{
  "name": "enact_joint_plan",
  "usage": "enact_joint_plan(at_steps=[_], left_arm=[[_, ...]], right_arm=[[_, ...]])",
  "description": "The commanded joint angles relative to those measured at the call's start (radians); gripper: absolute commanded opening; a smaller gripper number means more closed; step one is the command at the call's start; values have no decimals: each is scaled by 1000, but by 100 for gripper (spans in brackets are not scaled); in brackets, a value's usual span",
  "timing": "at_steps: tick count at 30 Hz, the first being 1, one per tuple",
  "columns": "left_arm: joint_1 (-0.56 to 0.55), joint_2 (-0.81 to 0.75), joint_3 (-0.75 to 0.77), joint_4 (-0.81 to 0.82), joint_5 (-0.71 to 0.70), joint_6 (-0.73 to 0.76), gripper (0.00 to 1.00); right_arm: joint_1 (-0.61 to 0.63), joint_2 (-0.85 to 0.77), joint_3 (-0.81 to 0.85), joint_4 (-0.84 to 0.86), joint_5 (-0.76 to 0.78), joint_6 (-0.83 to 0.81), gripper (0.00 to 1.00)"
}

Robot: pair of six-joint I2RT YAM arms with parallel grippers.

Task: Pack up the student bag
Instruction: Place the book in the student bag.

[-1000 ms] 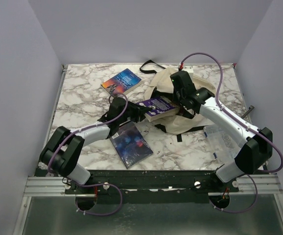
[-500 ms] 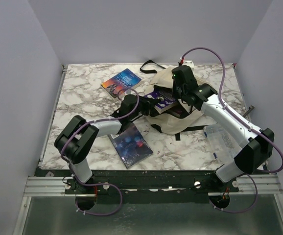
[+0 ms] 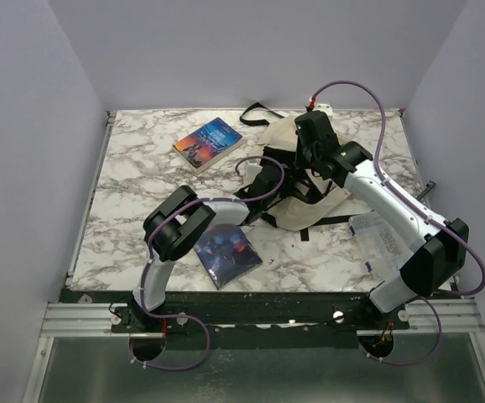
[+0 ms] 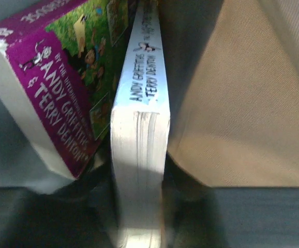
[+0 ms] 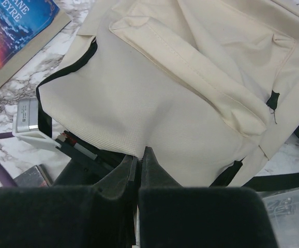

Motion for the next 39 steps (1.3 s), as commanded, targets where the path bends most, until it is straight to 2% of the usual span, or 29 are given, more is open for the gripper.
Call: enact_joint_plan(at_steps=[1, 2, 4, 7, 10, 15, 17, 21, 23, 25, 27, 29, 33, 39], left_arm=[[19, -8, 85, -108, -84, 4, 48], [24, -22, 74, -119, -58, 12, 58], [23, -59, 37, -144, -16, 26, 70], [23, -105, -2, -166, 61, 50, 71], [19, -148, -43, -181, 82, 62, 66], [15, -139, -14, -246, 85, 61, 41], [4, -95, 65, -293, 65, 50, 35], [5, 88, 355, -438, 29, 42, 34], [7, 112, 401, -481, 54, 12, 34], [-1, 66, 366, -488, 37, 49, 40], [-4, 13, 308, -505, 29, 63, 54], [3, -34, 226, -507, 42, 45, 62], [5, -95, 166, -508, 60, 91, 68], [3, -168, 89, -507, 70, 117, 68]], right_arm=[[-16, -14, 9, 8, -14, 5, 0], [-19, -21, -1, 12, -15, 3, 1], [-29, -32, -21, 24, -17, 1, 1], [-40, -40, -24, 28, -34, -2, 1], [-41, -44, -16, 26, -35, -4, 1], [-42, -50, -4, 27, -56, 3, 1], [-42, -49, -4, 27, -72, 11, 0], [-43, -41, -5, 31, -81, 20, 1], [-43, -32, 2, 19, -79, 16, 0], [-45, -33, 3, 9, -71, 15, 1], [-47, -45, -15, 24, -66, 12, 1], [-50, -47, -19, 30, -68, 9, 0], [-58, -48, -18, 29, -62, 1, 0], [-67, -63, -29, 25, -63, -3, 1]])
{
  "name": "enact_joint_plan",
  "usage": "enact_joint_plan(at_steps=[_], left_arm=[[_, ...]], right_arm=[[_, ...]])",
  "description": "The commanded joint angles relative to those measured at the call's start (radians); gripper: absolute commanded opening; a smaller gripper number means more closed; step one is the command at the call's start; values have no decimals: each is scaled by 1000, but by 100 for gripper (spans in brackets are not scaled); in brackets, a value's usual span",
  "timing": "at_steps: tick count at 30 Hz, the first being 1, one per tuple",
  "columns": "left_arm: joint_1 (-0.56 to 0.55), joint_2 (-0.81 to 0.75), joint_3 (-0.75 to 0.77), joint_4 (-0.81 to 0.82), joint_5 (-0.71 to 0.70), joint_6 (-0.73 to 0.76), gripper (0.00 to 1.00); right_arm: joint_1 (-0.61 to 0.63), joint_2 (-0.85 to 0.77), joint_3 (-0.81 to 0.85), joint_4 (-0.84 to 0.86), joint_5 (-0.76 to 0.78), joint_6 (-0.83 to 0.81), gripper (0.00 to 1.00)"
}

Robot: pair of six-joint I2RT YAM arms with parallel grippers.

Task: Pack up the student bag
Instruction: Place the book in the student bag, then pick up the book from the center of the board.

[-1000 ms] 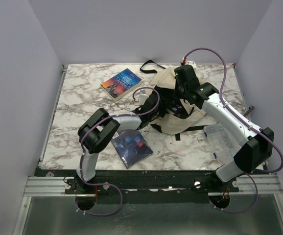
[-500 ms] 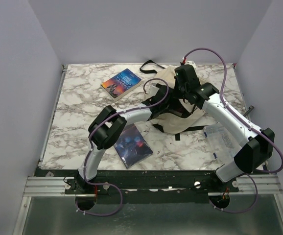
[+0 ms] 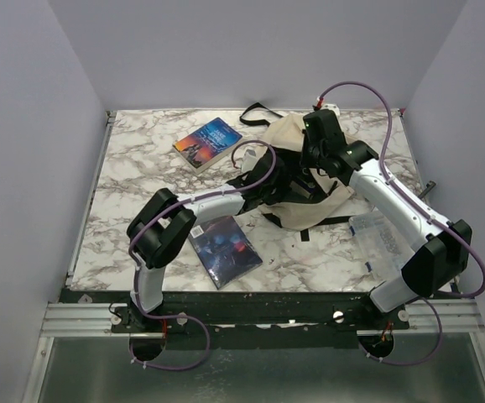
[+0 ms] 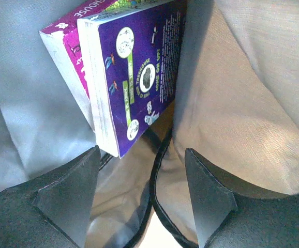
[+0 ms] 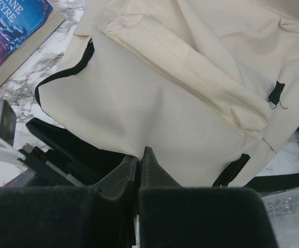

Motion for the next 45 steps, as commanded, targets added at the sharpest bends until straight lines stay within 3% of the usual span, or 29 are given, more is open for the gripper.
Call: enact_joint_plan(at_steps=[1, 6, 10, 17, 19, 24, 29, 33, 39, 42, 45], left_arm=[[-2, -80, -66, -17, 17, 26, 67], [-2, -131, -79, -4, 19, 246, 65], [5, -254, -177, 16, 60, 406, 66], [29, -656, -466, 92, 220, 667, 69], [59, -773, -545, 76, 301, 727, 69], [220, -1018, -722, -154, 433, 770, 69], [301, -1229, -820, -415, 281, 816, 69], [320, -1357, -892, -493, 215, 734, 70], [321, -1491, -1036, -479, 143, 604, 70], [320, -1529, -1086, -442, 140, 585, 74], [322, -1517, -1109, -409, 173, 552, 74]], right_arm=[[-9, -54, -7, 21, -5, -6, 1], [-11, -56, -17, 21, -13, -20, 1], [-12, -67, -58, 45, -7, -36, 1], [-16, -76, -150, 79, -36, -81, 1], [-16, -78, -179, 88, -75, -113, 10], [-15, -74, -213, 58, -178, -145, 41], [-7, -130, -235, 30, -247, -128, 56], [35, -166, -247, -6, -261, -92, 60], [229, -200, -325, -5, -242, 30, 63], [278, -226, -447, 144, -421, 119, 65], [280, -229, -632, 412, -653, 232, 66]])
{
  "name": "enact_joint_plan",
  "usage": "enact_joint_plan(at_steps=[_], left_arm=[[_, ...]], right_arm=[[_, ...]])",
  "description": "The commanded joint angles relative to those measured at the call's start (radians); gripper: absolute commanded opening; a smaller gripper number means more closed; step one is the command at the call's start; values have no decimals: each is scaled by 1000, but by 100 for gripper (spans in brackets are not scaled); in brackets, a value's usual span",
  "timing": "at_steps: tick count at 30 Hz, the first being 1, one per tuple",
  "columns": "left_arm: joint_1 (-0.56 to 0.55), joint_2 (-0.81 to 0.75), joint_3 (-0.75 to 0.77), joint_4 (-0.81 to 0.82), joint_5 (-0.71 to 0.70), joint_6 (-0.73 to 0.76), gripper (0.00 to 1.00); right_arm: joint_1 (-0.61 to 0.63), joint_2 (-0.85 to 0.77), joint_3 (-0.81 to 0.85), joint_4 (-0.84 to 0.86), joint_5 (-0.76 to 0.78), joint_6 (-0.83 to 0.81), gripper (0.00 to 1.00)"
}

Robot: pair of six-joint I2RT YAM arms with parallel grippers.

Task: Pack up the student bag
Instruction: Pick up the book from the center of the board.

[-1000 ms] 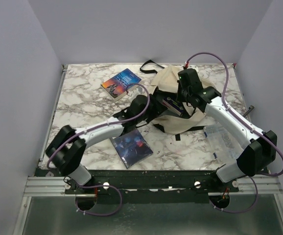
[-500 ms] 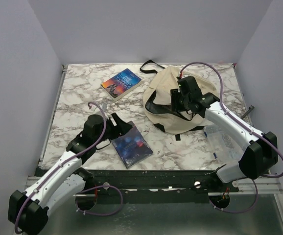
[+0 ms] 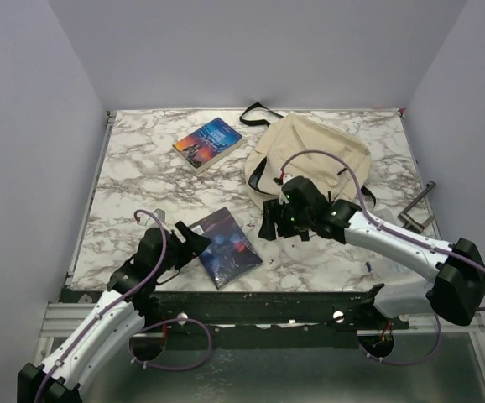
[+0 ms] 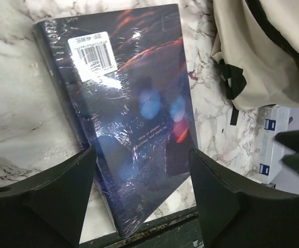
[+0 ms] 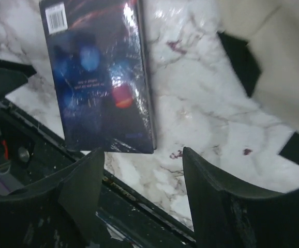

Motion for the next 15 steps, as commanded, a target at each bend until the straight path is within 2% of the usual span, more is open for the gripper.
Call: enact_joint_plan(at_steps=[1, 6, 10, 15], left_arm=[[5, 9, -37, 56, 18, -73, 74], [4, 79, -50, 75, 58, -91, 75], [4, 110, -60, 78, 65, -96, 80], [4, 131, -60, 67, 71, -98, 80]], right_arm=[[1, -1, -221, 339, -335, 205, 65], [1, 71, -323, 465, -395, 278, 64], [1, 133, -356, 550, -437, 316, 57], [1, 170, -357, 548, -395, 315, 49]])
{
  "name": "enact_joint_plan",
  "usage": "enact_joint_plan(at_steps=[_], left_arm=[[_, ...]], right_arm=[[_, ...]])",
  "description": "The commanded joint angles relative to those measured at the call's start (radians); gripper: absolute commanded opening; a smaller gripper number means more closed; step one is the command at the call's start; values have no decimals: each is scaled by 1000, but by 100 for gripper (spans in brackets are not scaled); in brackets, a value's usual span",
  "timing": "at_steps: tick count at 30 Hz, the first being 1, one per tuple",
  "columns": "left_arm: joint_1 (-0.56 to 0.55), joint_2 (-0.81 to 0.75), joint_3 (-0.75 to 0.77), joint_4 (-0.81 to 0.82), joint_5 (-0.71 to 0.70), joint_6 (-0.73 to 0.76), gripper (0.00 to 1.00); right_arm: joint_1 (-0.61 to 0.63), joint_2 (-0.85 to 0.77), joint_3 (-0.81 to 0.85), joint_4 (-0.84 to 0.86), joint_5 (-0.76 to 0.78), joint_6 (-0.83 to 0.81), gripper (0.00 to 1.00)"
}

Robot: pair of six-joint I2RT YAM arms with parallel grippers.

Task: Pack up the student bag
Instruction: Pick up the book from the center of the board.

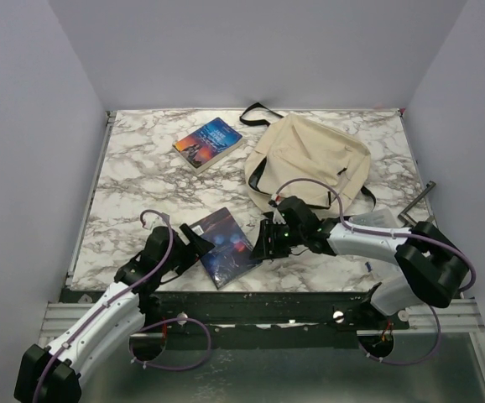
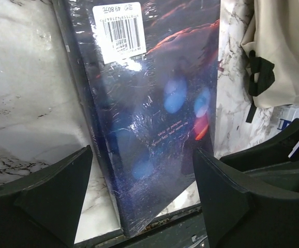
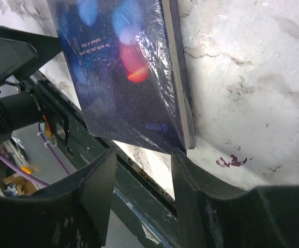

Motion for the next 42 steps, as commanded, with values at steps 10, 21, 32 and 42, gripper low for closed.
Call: enact_joint_plan(at_steps=[10, 21, 32, 42], left_arm=[[4, 70, -15, -21, 6, -25, 80], [4, 144, -3, 11, 34, -22, 80], [5, 92, -4, -23, 26, -33, 80], [4, 0, -55, 183, 146, -37, 74]], right_arm=[[0, 51, 30, -60, 113, -36, 50], [0, 146, -9, 59, 85, 4, 26], [-29, 219, -161, 143, 169, 57, 1], [-46, 279, -209, 223, 152, 75, 0]])
